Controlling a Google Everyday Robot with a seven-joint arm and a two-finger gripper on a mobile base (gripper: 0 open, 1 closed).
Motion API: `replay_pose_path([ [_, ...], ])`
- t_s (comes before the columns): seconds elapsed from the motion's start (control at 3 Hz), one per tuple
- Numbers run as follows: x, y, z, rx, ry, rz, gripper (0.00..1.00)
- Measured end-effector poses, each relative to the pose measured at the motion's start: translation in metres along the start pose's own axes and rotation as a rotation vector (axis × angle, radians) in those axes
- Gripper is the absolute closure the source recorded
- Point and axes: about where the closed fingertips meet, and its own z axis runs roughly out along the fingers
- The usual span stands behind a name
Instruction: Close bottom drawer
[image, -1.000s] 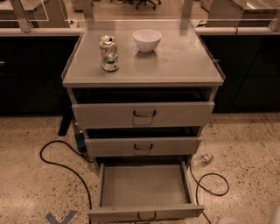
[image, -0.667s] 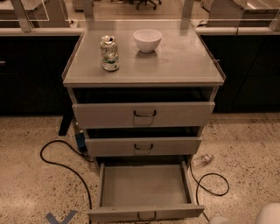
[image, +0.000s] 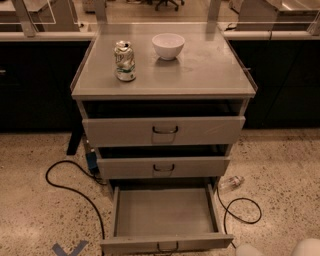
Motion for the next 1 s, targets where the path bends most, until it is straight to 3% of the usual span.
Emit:
replay_pose_path([
  [0.33,-0.019,0.002,-0.005,0.053,-0.012,-0.042,0.00],
  [0.67,-0.053,0.032,-0.018,0.211,-0.052,-0.169,0.00],
  [1.0,-0.052,0.032,-0.018,0.210,-0.052,-0.168,0.00],
])
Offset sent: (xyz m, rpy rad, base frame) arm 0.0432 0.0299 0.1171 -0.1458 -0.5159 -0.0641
